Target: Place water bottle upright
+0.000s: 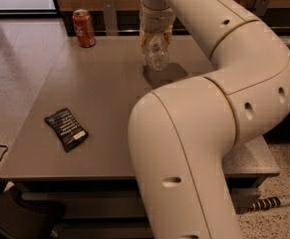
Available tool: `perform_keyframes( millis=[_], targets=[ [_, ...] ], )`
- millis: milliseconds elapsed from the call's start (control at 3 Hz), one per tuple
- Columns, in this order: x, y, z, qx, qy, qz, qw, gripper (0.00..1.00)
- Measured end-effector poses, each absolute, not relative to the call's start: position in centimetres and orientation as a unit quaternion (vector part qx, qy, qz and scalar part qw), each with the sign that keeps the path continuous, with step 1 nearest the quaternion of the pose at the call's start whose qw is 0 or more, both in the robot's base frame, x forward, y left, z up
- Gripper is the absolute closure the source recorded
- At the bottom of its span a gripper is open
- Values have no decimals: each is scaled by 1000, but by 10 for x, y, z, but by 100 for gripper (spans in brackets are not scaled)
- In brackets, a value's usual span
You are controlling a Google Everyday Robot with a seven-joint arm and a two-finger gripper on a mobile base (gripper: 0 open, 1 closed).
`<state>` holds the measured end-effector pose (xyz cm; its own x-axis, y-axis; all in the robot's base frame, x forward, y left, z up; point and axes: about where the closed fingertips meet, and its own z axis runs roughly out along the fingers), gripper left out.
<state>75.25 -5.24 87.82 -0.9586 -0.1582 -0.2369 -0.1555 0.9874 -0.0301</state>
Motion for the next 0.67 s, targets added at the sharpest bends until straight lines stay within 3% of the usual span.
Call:
perform_keyframes(
  millis=[667],
  targets=[
    [738,-99,925,-101,970,2,220,100]
  ],
)
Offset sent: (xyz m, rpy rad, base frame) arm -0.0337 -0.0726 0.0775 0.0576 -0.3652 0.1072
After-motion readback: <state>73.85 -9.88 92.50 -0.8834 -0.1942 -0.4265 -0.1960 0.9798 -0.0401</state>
